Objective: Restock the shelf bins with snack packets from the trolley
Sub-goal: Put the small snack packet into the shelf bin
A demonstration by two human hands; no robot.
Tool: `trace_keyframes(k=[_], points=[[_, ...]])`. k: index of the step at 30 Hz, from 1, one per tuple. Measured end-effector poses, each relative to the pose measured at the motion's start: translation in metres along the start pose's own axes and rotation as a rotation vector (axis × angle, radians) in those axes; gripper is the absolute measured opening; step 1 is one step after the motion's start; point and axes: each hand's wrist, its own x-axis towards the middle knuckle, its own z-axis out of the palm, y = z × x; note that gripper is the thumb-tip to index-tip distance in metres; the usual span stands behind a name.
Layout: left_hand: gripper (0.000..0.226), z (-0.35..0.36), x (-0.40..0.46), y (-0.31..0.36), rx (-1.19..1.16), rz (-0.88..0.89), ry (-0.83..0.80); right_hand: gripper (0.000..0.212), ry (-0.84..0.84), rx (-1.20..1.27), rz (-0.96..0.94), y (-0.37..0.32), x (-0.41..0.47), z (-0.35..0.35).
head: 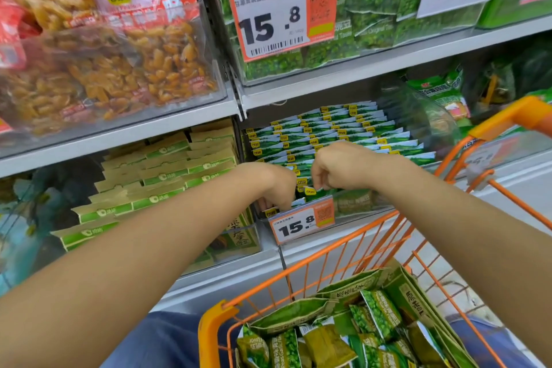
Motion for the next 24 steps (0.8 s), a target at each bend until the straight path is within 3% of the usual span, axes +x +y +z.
trace_keyframes(k=[5,11,13,16,20,24], points=[[0.029,0.004,0.006,0.004,0.054,-0.001,0.028,0.029,-0.094,-0.053,-0.012,0.001,0.005,0.006],[0.013,-0.001,0.0,0.002,0.01,0.024,0.004,0.028,-0.242,0.19,0.068,0.004,0.012,0.004],[0.02,-0.007,-0.006,-0.001,-0.087,0.072,0.052,0.021,-0.187,0.343,0.055,0.006,0.005,-0.005],[0.022,-0.009,-0.006,0.003,-0.146,0.214,0.263,0.015,-0.054,0.41,0.108,0.021,-0.011,-0.012],[0.011,0.006,0.013,0.014,-0.156,0.231,0.227,0.011,-0.034,0.268,0.205,0.044,-0.032,-0.006],[0.028,0.013,0.029,0.014,-0.244,0.171,0.236,0.016,-0.048,0.325,0.26,0.047,-0.031,-0.002]])
